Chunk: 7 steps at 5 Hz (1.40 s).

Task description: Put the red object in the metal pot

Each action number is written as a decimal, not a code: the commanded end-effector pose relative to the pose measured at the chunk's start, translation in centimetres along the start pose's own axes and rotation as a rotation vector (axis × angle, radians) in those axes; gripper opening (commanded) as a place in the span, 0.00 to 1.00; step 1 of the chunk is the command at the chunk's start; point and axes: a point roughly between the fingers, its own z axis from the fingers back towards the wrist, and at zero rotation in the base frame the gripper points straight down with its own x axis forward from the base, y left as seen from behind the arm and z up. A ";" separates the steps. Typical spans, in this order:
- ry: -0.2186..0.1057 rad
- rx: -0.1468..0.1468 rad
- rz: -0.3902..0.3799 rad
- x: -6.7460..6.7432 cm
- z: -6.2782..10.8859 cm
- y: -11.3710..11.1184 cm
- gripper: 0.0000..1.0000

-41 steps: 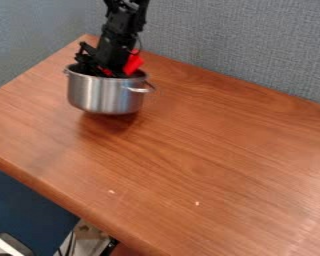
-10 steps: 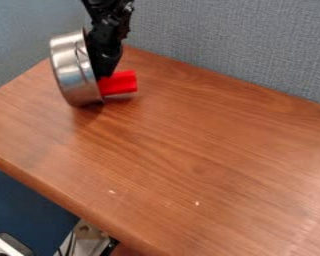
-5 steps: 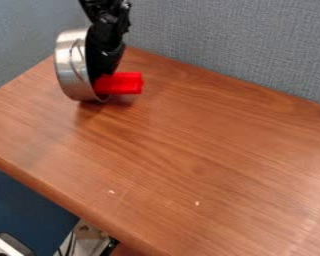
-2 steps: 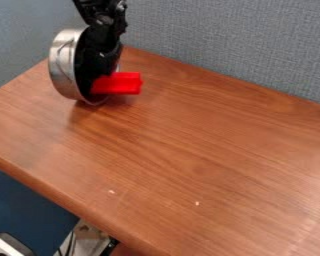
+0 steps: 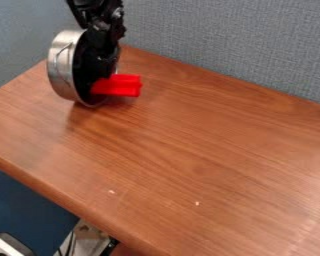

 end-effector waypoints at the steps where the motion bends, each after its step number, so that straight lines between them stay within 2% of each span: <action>1: -0.015 0.028 -0.071 -1.0 -0.2 -0.8 0.00; 2: -0.025 0.092 -0.135 -1.1 0.6 -0.4 0.00; 3: -0.039 0.135 -0.244 -2.5 2.0 -1.1 0.00; 4: -0.045 0.187 -0.365 -3.1 3.5 -0.2 0.00; 5: -0.014 0.141 -0.270 -2.8 3.4 -1.8 0.00; 6: 0.017 0.092 -0.176 -2.3 2.9 -3.0 1.00; 7: -0.005 0.054 -0.095 -2.8 1.1 -1.6 0.00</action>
